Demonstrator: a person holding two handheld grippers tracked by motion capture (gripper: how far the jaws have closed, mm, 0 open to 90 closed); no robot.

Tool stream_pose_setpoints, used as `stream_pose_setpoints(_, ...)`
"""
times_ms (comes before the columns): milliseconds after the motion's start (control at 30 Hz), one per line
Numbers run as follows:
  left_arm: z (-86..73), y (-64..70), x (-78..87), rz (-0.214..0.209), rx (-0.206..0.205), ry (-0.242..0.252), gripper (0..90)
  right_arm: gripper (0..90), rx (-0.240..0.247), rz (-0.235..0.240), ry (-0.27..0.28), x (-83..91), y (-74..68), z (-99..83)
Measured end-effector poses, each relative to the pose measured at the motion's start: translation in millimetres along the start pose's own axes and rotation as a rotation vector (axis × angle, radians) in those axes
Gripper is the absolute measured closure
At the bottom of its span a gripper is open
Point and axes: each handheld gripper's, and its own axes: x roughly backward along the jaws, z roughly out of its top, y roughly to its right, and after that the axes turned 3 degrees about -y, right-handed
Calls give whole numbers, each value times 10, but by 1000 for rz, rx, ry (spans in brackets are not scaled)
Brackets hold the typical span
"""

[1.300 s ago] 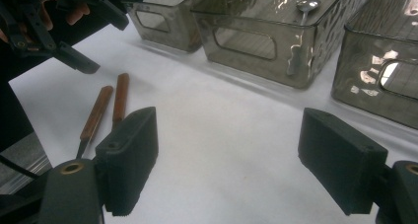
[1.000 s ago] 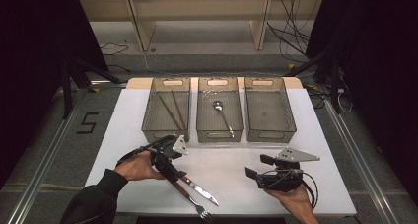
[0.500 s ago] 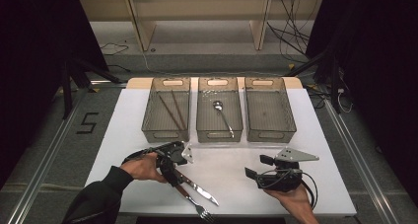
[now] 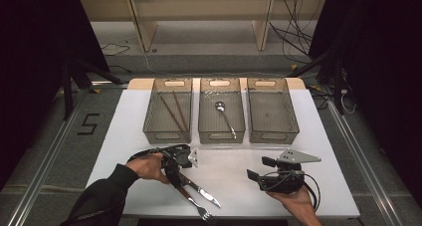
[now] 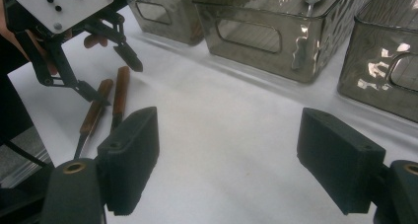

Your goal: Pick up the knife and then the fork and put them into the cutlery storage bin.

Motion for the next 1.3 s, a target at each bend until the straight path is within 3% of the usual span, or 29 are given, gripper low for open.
stream_pose_setpoints(333, 58, 9, -40, -25, -51, -40, 373, 250, 1, -1, -5, -8, 1, -2)
stream_pose_setpoints(433, 57, 12, -52, -19, -57, -48, 395, 251, 1, -3, -7, -11, 1, -2)
stream_pose_setpoints(467, 58, 11, -67, -6, -71, -73, 436, 252, 0, -3, -9, -12, 0, -3)
stream_pose_setpoints(733, 38, 12, -87, -40, -70, -46, 492, 254, 0, -4, -7, -12, 12, -2)
stream_pose_setpoints(1100, 62, 11, -80, -81, -110, -58, 628, 256, -3, -2, -15, -22, 7, 1)
stream_pose_setpoints(1300, 76, 16, -76, -76, -149, -58, 676, 257, 0, -1, -15, -26, 4, 4)
